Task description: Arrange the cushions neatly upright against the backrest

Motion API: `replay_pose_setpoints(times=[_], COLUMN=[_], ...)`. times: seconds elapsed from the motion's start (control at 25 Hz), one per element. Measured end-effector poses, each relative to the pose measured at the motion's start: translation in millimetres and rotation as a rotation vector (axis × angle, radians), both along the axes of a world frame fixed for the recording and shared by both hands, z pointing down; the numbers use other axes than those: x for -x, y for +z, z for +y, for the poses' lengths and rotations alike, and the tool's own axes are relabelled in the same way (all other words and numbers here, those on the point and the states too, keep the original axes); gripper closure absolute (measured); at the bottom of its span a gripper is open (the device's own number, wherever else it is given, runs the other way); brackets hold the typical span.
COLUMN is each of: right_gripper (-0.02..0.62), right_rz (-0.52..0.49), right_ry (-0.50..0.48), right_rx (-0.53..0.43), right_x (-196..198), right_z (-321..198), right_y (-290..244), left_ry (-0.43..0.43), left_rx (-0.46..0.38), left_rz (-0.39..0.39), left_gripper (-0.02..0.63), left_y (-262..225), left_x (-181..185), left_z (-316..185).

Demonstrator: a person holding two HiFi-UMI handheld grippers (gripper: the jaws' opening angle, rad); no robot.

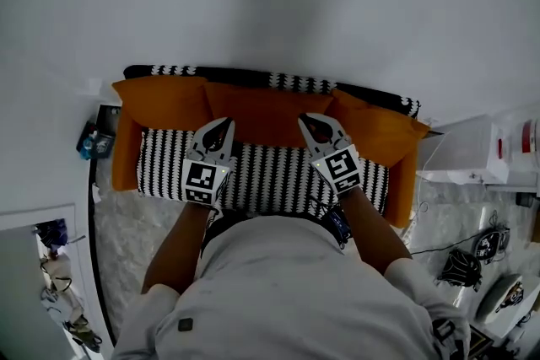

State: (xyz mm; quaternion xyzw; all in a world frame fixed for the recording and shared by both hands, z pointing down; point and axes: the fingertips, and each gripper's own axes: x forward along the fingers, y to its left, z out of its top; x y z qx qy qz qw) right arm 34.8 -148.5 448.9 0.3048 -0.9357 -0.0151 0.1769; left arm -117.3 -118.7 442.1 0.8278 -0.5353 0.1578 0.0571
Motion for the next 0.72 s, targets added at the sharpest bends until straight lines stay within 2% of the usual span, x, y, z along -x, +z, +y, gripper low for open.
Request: replay_pose_setpoints(times=[0.24, 0.72], right_gripper=[0.568, 0.568], right_rz=[-0.005, -0.029], right_ry=[0.031, 0.168], right_rx=[-0.025, -0.072], right_x=[3, 51], right_z=[28, 124], right_y=[-14, -37], left_ry=[0.021, 0.122], left_rx=[-0.04, -0.088], left_rz=[0.014, 0.047], left_gripper=[0.597, 0.597], left_y=[-9, -36], left_x=[10, 78], left_z=[29, 120])
